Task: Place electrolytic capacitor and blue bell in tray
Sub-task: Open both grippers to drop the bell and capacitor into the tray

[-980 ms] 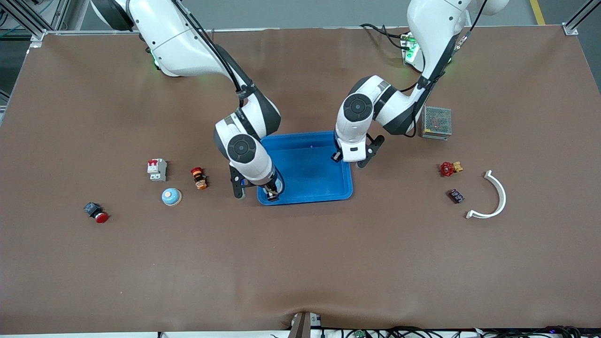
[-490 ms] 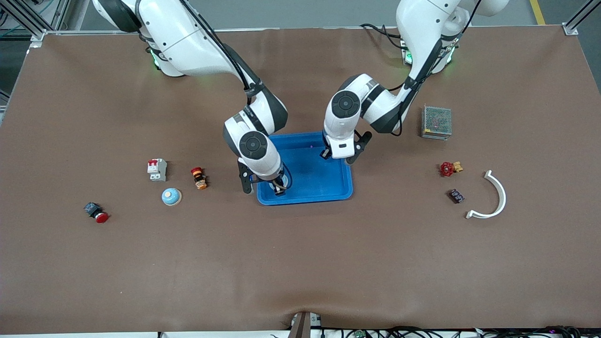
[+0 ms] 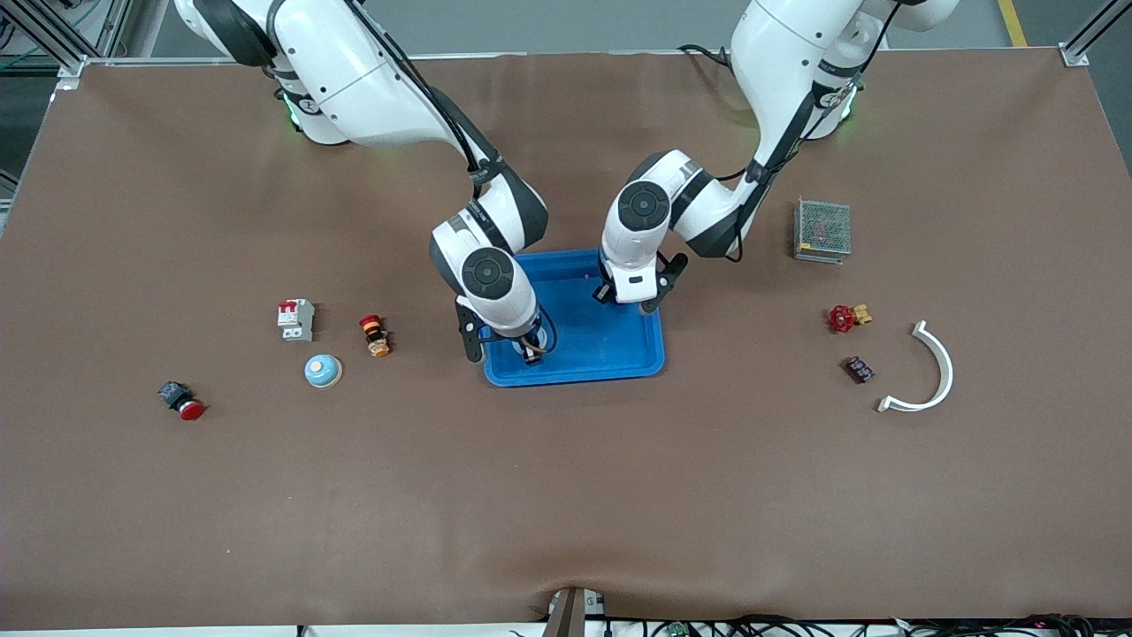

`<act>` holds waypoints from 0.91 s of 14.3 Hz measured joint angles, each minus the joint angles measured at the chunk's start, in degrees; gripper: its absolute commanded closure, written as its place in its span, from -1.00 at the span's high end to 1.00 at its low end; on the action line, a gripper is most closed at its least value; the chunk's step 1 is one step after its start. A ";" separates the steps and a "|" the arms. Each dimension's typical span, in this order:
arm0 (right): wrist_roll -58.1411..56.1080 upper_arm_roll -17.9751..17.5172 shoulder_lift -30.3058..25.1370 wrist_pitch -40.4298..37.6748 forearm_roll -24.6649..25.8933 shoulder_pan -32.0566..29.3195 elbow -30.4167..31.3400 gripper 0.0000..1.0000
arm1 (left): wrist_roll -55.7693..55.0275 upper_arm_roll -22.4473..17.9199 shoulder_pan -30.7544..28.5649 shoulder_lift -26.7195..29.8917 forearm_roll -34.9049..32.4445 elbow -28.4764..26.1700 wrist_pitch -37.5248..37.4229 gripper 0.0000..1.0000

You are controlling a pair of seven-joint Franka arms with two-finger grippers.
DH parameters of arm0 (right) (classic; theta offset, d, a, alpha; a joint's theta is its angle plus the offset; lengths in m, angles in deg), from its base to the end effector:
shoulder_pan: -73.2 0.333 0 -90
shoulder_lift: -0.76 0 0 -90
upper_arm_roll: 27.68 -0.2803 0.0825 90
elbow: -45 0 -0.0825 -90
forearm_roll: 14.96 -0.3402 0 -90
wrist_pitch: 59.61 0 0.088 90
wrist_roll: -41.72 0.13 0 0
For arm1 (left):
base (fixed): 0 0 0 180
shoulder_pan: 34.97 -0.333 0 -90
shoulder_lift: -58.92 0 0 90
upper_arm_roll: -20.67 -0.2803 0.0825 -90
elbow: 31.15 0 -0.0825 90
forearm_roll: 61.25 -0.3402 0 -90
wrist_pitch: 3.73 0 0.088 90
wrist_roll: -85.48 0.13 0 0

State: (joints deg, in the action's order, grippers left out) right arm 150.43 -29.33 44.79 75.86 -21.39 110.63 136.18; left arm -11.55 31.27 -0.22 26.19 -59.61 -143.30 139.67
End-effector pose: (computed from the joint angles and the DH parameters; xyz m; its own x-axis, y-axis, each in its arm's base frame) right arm 0.4968 0.4052 0.1646 0.2617 -0.9606 -0.0936 -0.9636 -0.2656 0.0317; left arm 0.4005 -0.4060 0.1664 0.5739 0.8111 -0.1126 0.8136 -0.5804 -0.0345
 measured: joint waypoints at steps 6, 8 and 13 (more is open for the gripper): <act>-1.25 0.55 -0.24 -9.12 0.86 -0.09 -4.87 1.00 | 0.00 0.00 -0.12 -0.27 0.01 0.99 0.24 1.00; -4.31 0.81 -0.59 -14.97 0.86 -0.77 -8.60 1.00 | 0.04 -0.03 -0.41 0.37 0.01 1.56 -0.72 1.00; -26.40 2.51 -2.24 -21.33 4.24 -4.56 -10.85 1.00 | 4.08 -0.57 -4.02 6.58 0.01 2.91 -8.99 1.00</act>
State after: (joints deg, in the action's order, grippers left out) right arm 124.02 -26.82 42.54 54.53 -17.15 106.06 125.33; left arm -7.47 30.70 -4.24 32.77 -59.60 -140.39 130.68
